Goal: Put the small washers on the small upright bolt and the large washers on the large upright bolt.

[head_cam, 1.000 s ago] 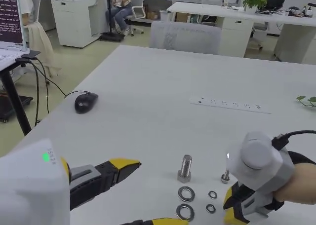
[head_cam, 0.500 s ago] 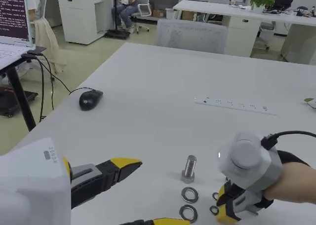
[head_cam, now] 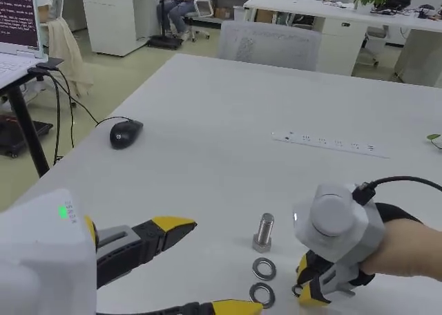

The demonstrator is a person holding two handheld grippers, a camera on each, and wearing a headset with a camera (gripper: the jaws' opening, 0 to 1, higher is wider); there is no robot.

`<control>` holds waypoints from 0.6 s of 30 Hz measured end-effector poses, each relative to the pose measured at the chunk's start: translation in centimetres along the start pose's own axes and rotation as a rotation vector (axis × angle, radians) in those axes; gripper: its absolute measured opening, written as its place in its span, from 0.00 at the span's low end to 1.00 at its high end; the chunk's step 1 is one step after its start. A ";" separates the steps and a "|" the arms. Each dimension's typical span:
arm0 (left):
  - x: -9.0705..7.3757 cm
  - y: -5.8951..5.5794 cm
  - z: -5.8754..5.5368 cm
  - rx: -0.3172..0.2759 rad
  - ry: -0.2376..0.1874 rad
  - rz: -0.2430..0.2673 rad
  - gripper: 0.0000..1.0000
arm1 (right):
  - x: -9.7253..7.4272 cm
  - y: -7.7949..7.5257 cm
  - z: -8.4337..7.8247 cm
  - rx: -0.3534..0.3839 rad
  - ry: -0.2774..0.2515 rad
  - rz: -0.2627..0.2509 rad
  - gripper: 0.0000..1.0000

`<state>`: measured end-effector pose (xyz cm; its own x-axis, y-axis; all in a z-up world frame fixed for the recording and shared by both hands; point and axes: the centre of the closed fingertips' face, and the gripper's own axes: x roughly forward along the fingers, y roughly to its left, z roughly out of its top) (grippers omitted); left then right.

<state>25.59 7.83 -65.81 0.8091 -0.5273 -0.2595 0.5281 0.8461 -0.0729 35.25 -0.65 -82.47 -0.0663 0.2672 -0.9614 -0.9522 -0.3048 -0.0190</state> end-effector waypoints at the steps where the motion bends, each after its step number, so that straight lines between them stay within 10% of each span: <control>1: 0.0 0.0 0.0 -0.001 -0.001 0.000 0.61 | 0.0 0.0 0.0 -0.002 0.003 -0.004 0.17; 18: -0.6 1.1 -0.7 -0.004 -0.004 0.012 0.61 | 0.1 0.1 0.2 0.030 -0.015 -0.027 0.14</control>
<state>25.48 9.13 -66.36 0.8163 -0.5177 -0.2564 0.5176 0.8525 -0.0735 35.14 -0.51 -82.48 -0.0449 0.2891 -0.9562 -0.9621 -0.2701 -0.0364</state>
